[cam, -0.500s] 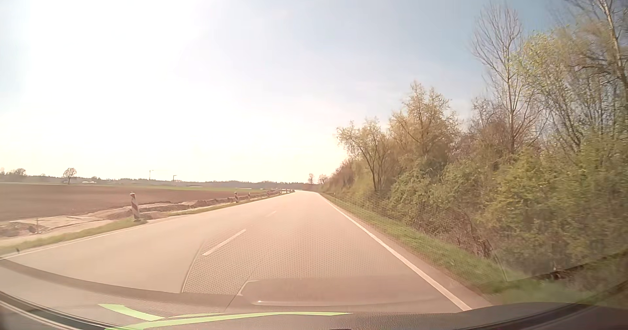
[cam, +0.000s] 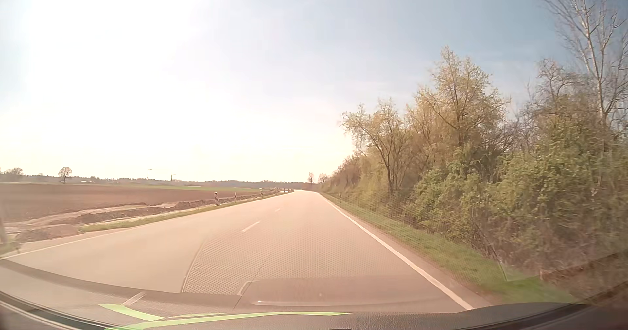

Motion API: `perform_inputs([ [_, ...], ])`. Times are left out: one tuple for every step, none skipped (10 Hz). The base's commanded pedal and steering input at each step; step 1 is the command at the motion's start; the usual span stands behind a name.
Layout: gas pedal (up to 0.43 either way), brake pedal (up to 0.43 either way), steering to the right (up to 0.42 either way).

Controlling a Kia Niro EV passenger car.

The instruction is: Follow the waypoints while adhering to traffic rules and regulations

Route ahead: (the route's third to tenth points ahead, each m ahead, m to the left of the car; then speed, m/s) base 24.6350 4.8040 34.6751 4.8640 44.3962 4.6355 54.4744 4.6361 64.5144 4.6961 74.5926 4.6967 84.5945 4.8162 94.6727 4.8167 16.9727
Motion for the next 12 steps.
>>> perform_inputs([
  [0.138, 0.000, 0.001],
  [0.138, 0.000, 0.001],
  [0.138, 0.000, 0.000],
  [0.138, 0.000, 0.001],
  [0.138, 0.000, 0.001],
  [0.138, 0.000, 0.001],
  [0.138, 0.000, 0.001],
  [0.138, 0.000, 0.001],
  [0.138, 0.000, 0.001],
  [0.138, 0.000, 0.001],
  [0.138, 0.000, 0.001],
  [0.138, 0.000, 0.001],
])
